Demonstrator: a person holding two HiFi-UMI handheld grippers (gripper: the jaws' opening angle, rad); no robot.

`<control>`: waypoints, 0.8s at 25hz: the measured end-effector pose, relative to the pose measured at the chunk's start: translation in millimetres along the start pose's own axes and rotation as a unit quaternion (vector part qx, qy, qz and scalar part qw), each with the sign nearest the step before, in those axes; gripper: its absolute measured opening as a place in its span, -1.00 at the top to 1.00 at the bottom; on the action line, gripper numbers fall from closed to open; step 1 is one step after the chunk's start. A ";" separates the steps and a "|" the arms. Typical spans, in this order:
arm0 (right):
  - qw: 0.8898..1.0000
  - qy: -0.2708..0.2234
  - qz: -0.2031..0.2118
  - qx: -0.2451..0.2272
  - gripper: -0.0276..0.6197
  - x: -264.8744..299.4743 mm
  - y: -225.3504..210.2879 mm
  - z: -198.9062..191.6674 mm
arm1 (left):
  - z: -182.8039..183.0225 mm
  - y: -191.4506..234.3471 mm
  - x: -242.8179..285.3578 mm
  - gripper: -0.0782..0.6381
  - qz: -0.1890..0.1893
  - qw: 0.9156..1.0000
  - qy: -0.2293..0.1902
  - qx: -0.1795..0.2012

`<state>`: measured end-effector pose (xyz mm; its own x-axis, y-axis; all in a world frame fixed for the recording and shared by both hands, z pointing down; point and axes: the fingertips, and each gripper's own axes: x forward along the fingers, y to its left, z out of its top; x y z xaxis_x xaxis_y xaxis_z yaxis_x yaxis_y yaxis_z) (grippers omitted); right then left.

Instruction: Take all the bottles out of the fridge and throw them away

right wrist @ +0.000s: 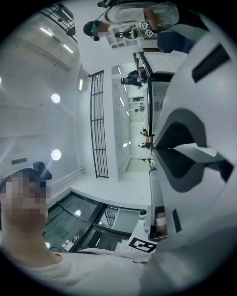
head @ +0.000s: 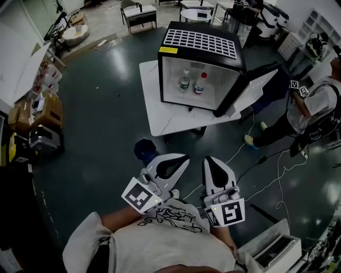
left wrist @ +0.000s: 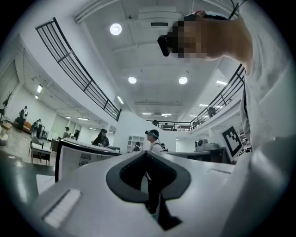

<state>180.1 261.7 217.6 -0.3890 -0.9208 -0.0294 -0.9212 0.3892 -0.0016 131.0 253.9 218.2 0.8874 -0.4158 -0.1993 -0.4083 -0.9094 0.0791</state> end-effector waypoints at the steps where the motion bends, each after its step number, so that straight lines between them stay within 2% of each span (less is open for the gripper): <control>1: 1.000 0.002 0.000 0.000 0.89 -2.8 -3.1 -1.2 | -3.2 -2.8 3.0 0.77 0.002 1.000 0.005 -0.003; 3: 1.000 0.006 0.002 0.002 0.89 -8.1 -8.8 -4.1 | -10.4 -7.7 8.3 0.77 0.008 1.000 0.017 -0.011; 7: 1.000 0.010 0.006 -0.003 0.89 -17.3 -18.4 -9.4 | -15.5 -14.2 17.3 0.77 0.015 1.000 0.008 0.000; 12: 1.000 0.013 0.004 0.005 0.89 -21.7 -27.4 -12.5 | -18.5 -19.7 22.6 0.77 0.021 1.000 0.019 -0.009; 20: 1.000 0.015 0.013 0.006 0.89 -1.6 -32.0 -15.3 | -20.9 -1.8 25.7 0.77 0.029 1.000 0.011 -0.005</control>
<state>210.0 250.3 233.0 -0.4133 -0.9106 0.0005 -0.9105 0.4133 -0.0127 159.0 244.6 233.3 0.8667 -0.4680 -0.1725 -0.4572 -0.8837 0.1003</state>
